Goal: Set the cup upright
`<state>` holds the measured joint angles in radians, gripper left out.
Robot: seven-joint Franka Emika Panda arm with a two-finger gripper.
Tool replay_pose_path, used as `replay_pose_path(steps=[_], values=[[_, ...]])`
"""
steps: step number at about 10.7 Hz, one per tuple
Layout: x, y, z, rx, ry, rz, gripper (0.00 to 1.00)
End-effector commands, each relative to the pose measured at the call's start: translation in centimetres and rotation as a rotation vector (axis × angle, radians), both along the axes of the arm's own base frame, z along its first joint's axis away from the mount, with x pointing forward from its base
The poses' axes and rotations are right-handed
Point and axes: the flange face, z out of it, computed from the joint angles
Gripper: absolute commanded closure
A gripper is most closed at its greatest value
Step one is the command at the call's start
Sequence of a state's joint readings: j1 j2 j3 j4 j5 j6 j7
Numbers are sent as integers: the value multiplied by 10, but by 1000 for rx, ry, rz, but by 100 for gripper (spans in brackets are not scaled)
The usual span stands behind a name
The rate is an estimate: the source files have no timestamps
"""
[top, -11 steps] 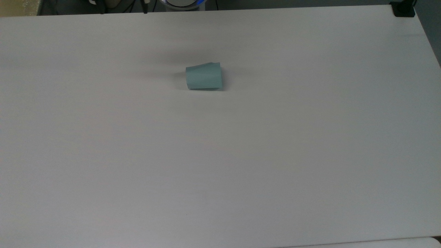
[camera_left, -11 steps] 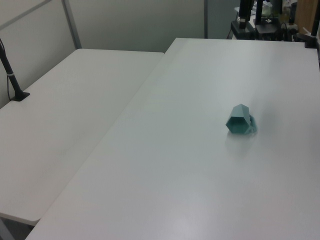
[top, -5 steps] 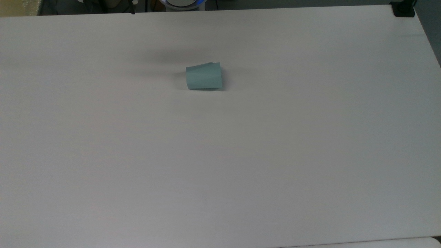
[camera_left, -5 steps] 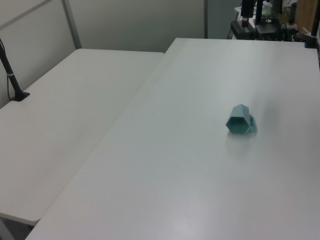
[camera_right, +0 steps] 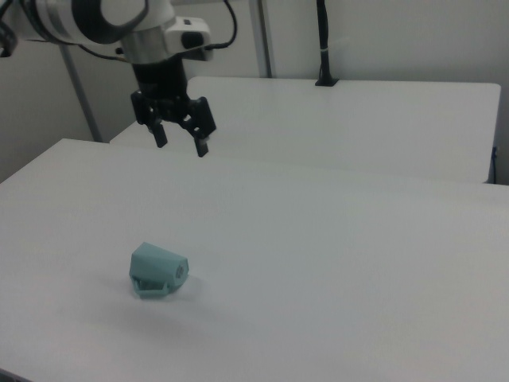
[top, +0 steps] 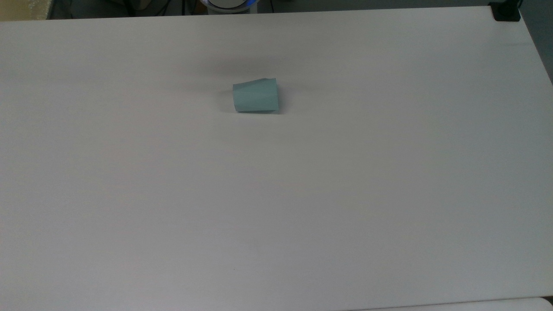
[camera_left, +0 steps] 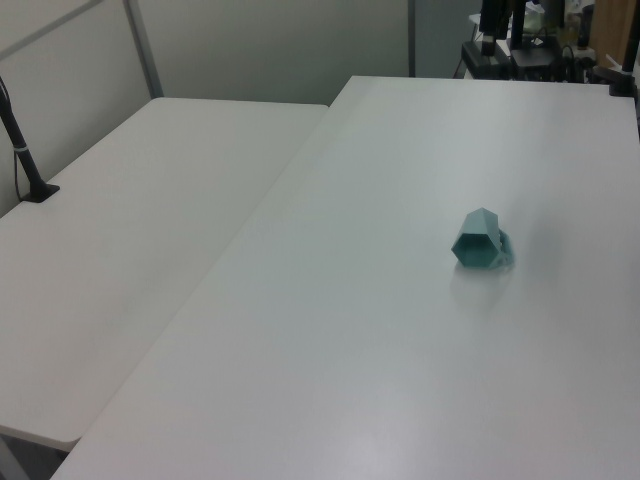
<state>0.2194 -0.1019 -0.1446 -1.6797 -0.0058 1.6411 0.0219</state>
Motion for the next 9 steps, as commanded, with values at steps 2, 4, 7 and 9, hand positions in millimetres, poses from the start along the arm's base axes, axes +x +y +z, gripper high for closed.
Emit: replay_pose_path(steps=[2, 4, 7, 9], values=[[-23, 121, -16, -205, -30, -31, 0], [-41, 176, -50, -333, -53, -16, 0], [-59, 243, -106, -500, -88, 7, 0], [-65, 285, -154, -647, -173, -18, 0]])
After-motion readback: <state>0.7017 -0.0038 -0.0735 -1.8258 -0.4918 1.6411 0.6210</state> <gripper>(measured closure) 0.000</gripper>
